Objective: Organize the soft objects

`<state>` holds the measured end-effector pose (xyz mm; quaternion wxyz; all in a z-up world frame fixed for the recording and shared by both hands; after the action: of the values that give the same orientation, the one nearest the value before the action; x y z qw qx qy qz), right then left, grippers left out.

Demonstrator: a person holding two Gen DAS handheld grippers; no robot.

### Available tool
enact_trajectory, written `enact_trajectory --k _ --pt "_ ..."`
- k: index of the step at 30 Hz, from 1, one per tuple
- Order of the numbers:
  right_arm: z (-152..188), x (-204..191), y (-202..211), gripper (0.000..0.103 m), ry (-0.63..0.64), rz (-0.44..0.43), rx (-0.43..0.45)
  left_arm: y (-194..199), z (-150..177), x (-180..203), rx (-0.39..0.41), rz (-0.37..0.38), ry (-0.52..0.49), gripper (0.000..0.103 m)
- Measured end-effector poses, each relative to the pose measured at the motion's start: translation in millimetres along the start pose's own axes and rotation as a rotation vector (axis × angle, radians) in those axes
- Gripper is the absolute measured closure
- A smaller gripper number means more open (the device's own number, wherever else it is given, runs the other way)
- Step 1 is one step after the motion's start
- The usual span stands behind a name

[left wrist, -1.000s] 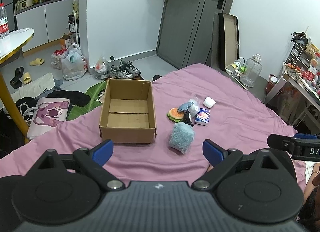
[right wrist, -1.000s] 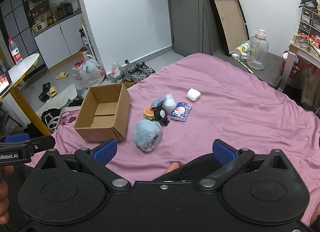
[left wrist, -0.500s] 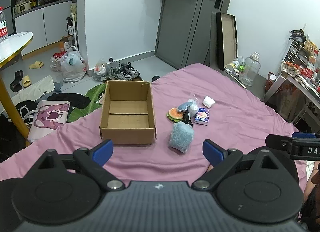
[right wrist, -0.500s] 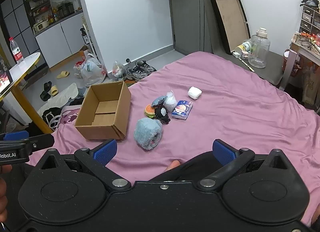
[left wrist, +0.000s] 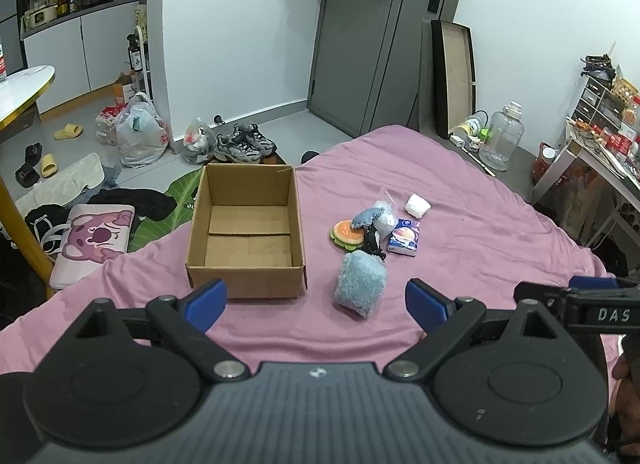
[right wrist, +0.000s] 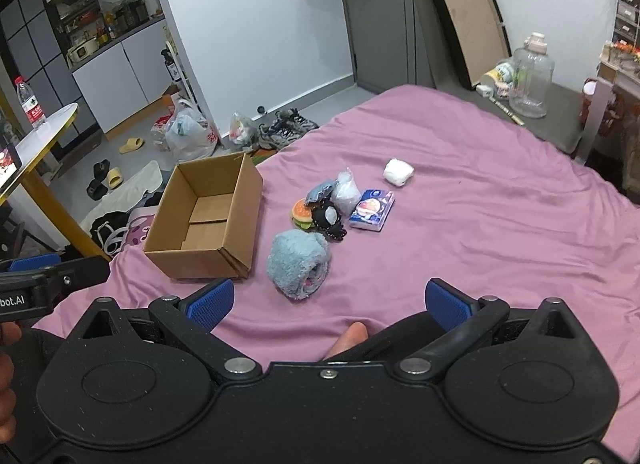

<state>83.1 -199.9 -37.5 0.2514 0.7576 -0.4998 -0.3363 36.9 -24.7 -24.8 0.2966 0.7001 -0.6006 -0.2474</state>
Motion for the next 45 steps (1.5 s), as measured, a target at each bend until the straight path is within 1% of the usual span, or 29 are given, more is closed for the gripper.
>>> enact_trajectory --k 4,6,13,16,18,22,27,30,32,33,35,37,40,43,45 --pt "-0.7 3.0 -12.7 0.0 0.015 -0.024 -0.034 -13.7 -2.6 4.6 -0.011 0.0 -0.004 0.008" --pt "-1.2 4.6 -18.6 0.0 0.02 -0.022 -0.042 -21.0 -3.0 6.6 -0.016 -0.002 -0.009 0.008" --pt "-7.3 20.6 -39.8 0.0 -0.042 -0.051 -0.07 -47.3 -4.0 11.0 -0.047 -0.006 0.003 0.008" --pt "-8.5 26.0 -48.9 0.0 -0.067 -0.069 -0.099 -57.6 -4.6 12.5 -0.053 -0.011 0.009 0.008" --pt "-9.5 27.4 -52.8 0.0 -0.077 -0.081 -0.1 -63.9 -3.9 14.8 -0.058 -0.006 0.007 0.008" --pt "-10.0 30.9 -63.2 0.0 -0.079 -0.083 -0.119 -77.8 -2.4 18.4 -0.075 -0.001 0.019 0.01" --pt "-11.5 41.8 -79.6 0.0 -0.127 -0.074 -0.14 -94.4 -1.1 21.8 -0.091 -0.002 0.034 0.011" --pt "-11.8 49.6 -94.5 0.0 -0.164 -0.068 -0.175 -104.0 1.6 28.4 -0.093 0.012 0.026 0.015" --pt "-11.3 55.1 -103.9 0.0 -0.192 -0.056 -0.198 -111.7 3.6 36.6 -0.093 0.025 0.004 0.021" --pt "-11.7 55.8 -107.3 0.0 -0.198 -0.057 -0.204 -116.0 5.3 40.3 -0.098 0.027 -0.003 0.023" --pt "-12.0 58.7 -115.4 0.001 -0.22 -0.068 -0.219 -125.8 9.4 46.4 -0.122 0.038 -0.01 0.029" --pt "-10.8 64.5 -121.9 0.001 -0.261 -0.073 -0.232 -134.3 12.5 51.6 -0.142 0.046 -0.012 0.032" --pt "-9.0 71.1 -132.4 0.005 -0.306 -0.084 -0.256 -145.4 16.7 61.2 -0.155 0.061 -0.017 0.033" --pt "-6.9 75.1 -143.9 0.013 -0.335 -0.087 -0.28 -160.0 21.4 69.2 -0.175 0.059 -0.027 0.035" --pt "-7.1 77.8 -151.0 0.016 -0.351 -0.092 -0.288 -169.5 23.8 72.3 -0.19 0.056 -0.019 0.039"
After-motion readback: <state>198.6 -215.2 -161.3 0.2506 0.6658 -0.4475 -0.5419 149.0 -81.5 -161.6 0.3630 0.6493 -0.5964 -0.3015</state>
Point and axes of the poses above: each gripper's, at about its wrist camera, not at the fingertips, and y roughly against the way its jaws point, x to its right, z to its underside, the point moved 7 cm from there along -y, roughly the way its jaws point, and after that the axes turned 9 degrees about -z, right-handed, at the moved point
